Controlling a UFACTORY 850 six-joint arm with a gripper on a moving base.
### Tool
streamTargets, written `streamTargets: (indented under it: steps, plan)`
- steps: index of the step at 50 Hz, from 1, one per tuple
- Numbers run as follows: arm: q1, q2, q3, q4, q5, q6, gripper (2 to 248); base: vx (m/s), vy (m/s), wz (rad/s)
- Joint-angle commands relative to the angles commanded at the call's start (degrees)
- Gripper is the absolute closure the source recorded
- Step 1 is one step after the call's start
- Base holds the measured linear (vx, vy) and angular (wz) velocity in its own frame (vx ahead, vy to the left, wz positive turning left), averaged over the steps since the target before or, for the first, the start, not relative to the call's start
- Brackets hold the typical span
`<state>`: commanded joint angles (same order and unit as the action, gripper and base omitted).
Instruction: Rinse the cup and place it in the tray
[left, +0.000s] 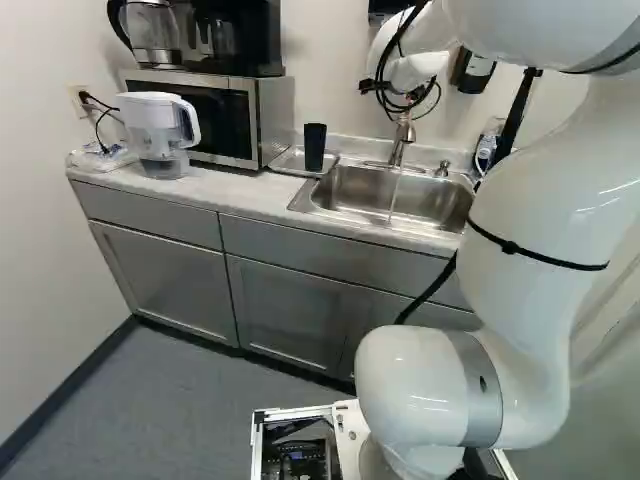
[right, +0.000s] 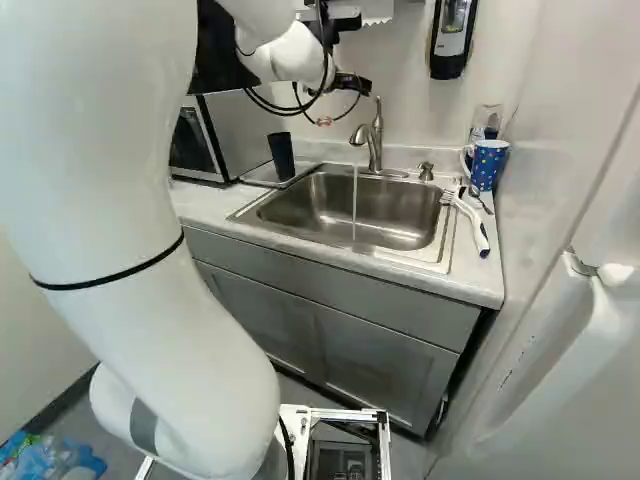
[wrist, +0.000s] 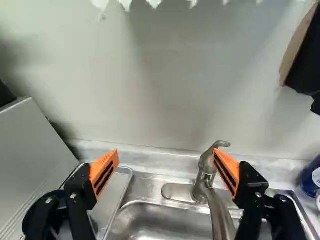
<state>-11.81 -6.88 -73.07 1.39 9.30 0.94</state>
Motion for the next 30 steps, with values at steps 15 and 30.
streamTargets:
  steps: [15,30]
  plan:
    - [-1.0,-1.62,-3.32,0.0,0.0,0.0,3,0.0,0.0,0.0]
    - [-1.95,-3.84,-5.72,0.0,0.0,0.0,3,0.0,0.0,0.0]
